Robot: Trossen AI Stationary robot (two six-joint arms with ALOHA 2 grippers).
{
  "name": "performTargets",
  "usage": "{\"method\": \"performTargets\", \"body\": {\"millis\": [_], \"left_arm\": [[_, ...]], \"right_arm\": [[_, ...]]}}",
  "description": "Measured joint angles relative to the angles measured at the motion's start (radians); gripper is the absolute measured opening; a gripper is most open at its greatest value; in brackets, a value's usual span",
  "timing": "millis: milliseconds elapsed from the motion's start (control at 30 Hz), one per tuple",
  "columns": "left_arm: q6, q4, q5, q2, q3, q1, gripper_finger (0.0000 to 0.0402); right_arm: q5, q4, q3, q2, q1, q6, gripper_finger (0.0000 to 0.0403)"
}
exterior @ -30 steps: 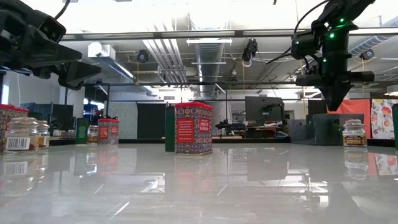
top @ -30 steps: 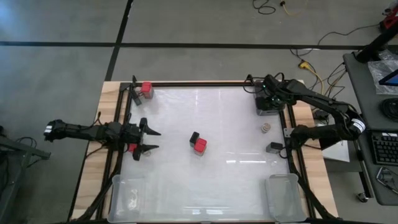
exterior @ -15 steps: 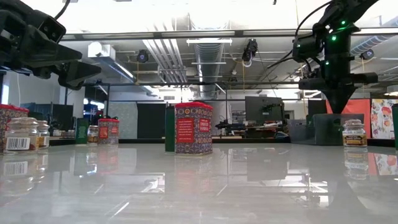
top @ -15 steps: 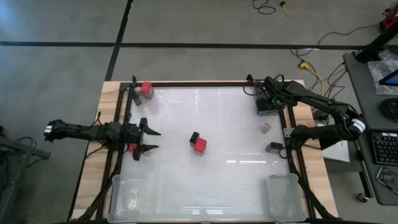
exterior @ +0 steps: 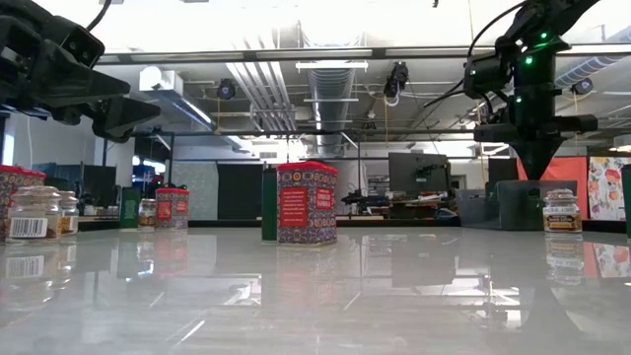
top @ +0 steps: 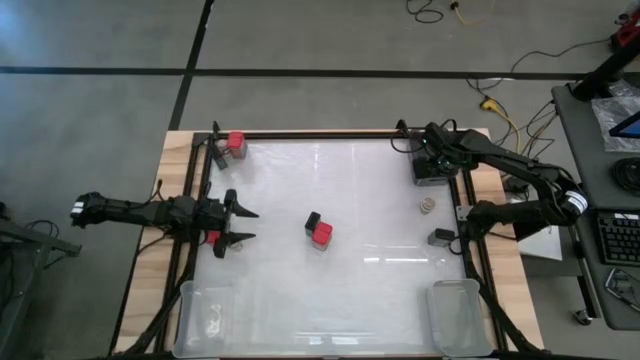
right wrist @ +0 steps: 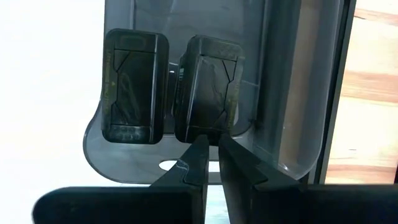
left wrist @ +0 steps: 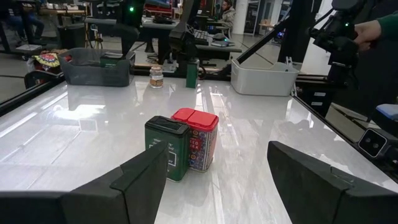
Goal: Sort spices by type
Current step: Put the green seasoning can into the black bin
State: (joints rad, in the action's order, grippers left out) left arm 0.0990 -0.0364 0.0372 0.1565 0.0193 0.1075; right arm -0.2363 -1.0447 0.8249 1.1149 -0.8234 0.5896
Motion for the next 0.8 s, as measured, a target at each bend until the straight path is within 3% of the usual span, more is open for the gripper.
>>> {"method": "performTargets", "body": {"millis": [800], "left_arm": [[0.0,0.0,0.0,0.0,0.0,0.0,0.0259]], "right_arm": [[-0.025,-0.042,0.016,0.0,0.0,-0.032,0.0028]]}}
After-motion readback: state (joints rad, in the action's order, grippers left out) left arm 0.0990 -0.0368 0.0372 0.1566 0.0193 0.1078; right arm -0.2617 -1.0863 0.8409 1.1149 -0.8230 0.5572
